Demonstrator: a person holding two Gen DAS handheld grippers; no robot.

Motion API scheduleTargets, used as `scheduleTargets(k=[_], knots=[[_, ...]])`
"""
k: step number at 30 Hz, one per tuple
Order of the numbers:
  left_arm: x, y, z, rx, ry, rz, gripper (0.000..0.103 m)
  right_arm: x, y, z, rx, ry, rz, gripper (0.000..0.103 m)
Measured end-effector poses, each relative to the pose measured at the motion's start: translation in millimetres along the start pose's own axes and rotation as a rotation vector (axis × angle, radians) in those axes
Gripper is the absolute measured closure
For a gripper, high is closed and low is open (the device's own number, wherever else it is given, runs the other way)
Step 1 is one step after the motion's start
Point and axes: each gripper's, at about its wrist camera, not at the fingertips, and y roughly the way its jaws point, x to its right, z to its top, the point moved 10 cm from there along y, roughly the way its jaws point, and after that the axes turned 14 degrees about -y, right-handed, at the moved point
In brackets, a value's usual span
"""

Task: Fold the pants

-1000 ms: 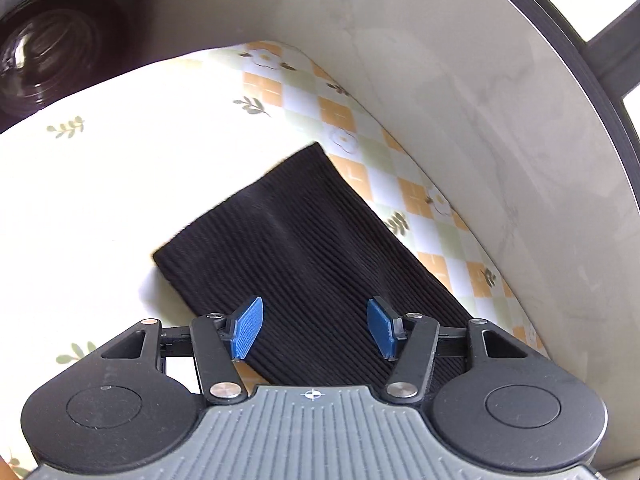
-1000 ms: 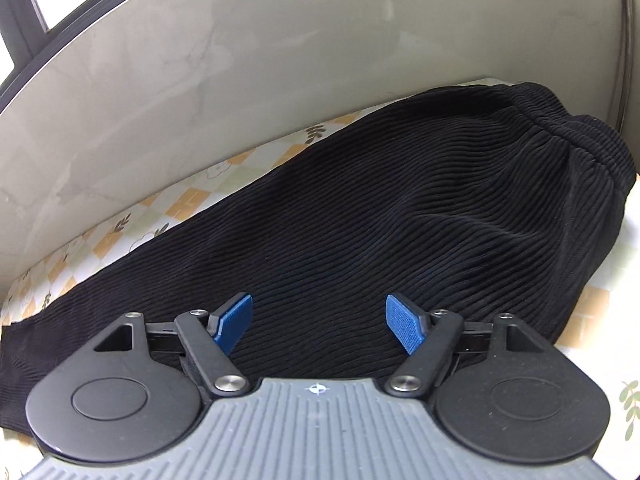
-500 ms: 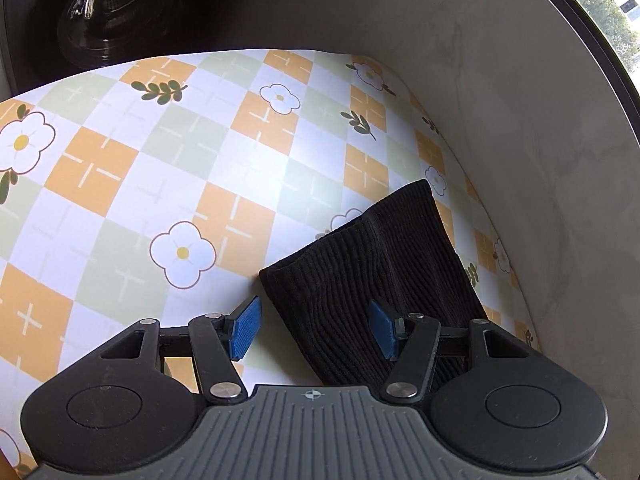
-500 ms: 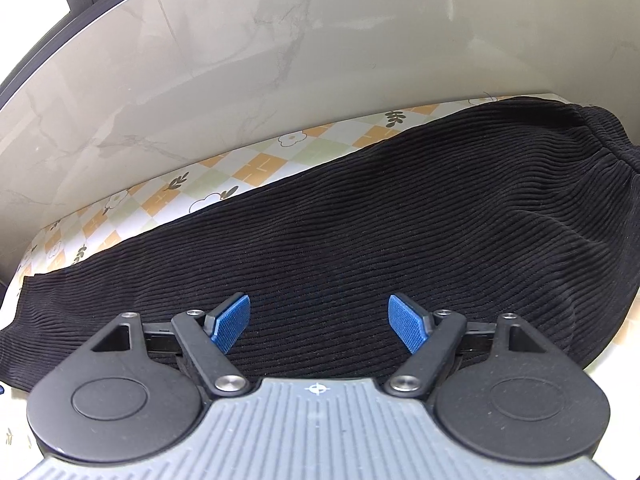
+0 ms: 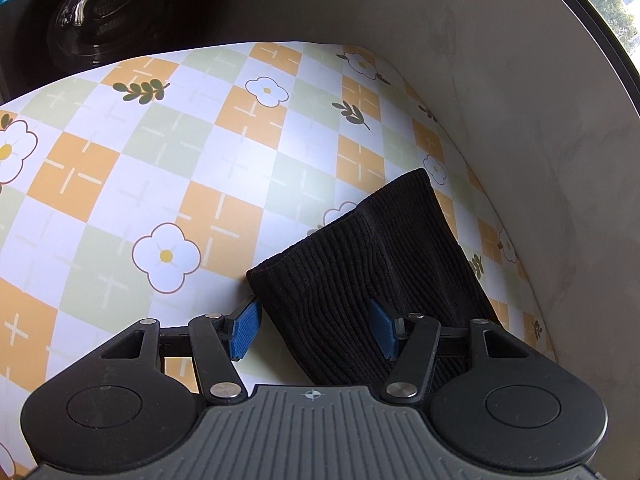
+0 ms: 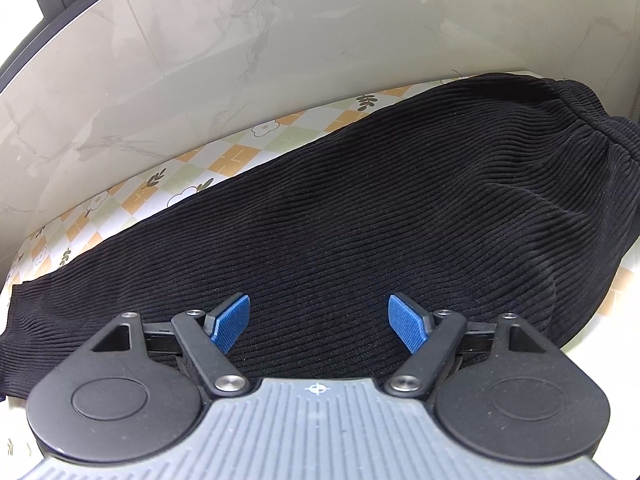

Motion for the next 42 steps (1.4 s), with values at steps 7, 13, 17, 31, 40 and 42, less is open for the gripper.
scheduleTargets(k=[7, 13, 17, 31, 40, 42], knots=[[1.1, 4.0, -3.5, -0.02, 0.009, 0.004, 0.041, 17.4, -17.7, -8.4, 0.02, -0.001, -0.051, 0.024], [-0.7, 8.6, -5.2, -0.018, 0.012, 0.01, 0.042, 47.4, -54.2, -35.1, 0.057, 0.032, -0.14, 0.024], [1.3, 9.5, -6.5, -0.01, 0.044, 0.018, 0.042, 63.9, -73.5, -62.7, 0.034, 0.049, -0.19, 0.024], [3.5, 9.0, -4.8, -0.013, 0.106, 0.034, 0.041, 41.4, -53.0, -100.7, -0.056, 0.013, -0.134, 0.025], [5.7, 15.4, -5.0, -0.023, 0.111, 0.034, 0.039, 35.8, -55.5, -47.8, 0.087, 0.051, -0.112, 0.066], [6.3, 15.9, -4.9, -0.024, 0.105, 0.03, 0.038, 35.1, -63.5, -34.8, 0.133, 0.062, -0.123, 0.066]])
